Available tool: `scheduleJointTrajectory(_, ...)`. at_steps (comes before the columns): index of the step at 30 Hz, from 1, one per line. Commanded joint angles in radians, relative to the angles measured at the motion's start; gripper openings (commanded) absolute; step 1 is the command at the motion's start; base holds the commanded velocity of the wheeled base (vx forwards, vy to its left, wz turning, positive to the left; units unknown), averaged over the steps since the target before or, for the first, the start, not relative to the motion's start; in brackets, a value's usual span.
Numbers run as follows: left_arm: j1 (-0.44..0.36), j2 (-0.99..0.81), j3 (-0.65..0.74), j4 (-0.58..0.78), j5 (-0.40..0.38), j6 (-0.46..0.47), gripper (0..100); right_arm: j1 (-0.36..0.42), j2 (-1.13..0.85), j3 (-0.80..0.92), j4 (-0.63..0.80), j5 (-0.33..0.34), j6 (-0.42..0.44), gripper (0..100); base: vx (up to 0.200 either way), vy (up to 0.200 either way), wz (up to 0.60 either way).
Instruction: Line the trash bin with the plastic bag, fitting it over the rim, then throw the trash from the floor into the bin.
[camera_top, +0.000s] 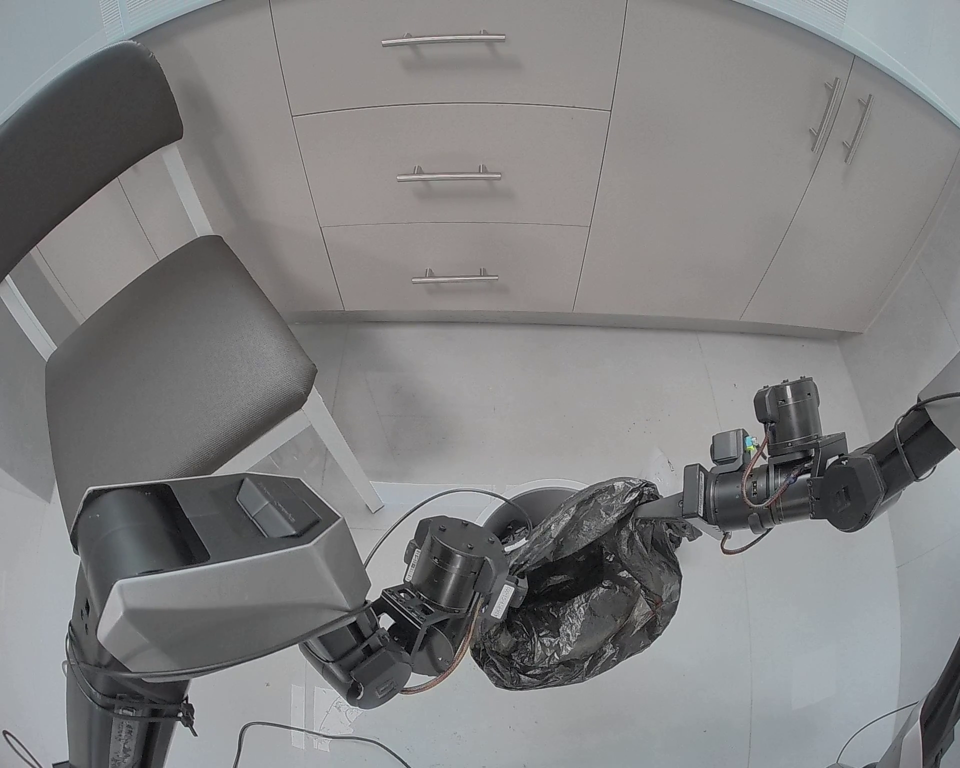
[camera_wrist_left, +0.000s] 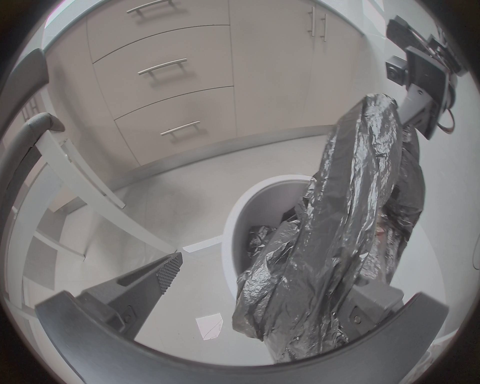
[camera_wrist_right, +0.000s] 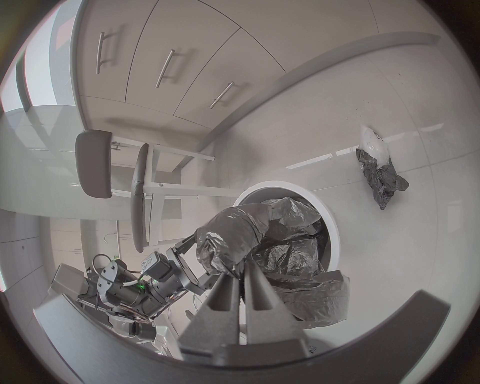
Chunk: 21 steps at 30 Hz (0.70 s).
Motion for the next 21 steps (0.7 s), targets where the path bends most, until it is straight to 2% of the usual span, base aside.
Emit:
scheduleJointTrajectory(1,0.020,0.006,-0.015,-0.002,0.015,-0.006,100,0.000,-0.001,0.000,-0.002,-0.002,-0.006,0,0.000,0.000,0.00)
scheduleJointTrajectory(9,0.029,0.013,-0.033,-0.026,0.036,-0.041,100,0.015,0.012,0.007,-0.048,-0.056,-0.020,0,0.000,0.000,0.00)
scheduleJointTrajectory(16,0.055,0.024,-0.047,-0.028,0.070,-0.062,100,0.015,0.053,0.004,-0.048,-0.113,-0.138,0,0.000,0.000,0.00)
scheduleJointTrajectory(21,0.069,0.029,-0.056,-0.031,0.097,-0.069,100,0.014,0.084,0.000,-0.049,-0.116,-0.176,0,0.000,0.000,0.00)
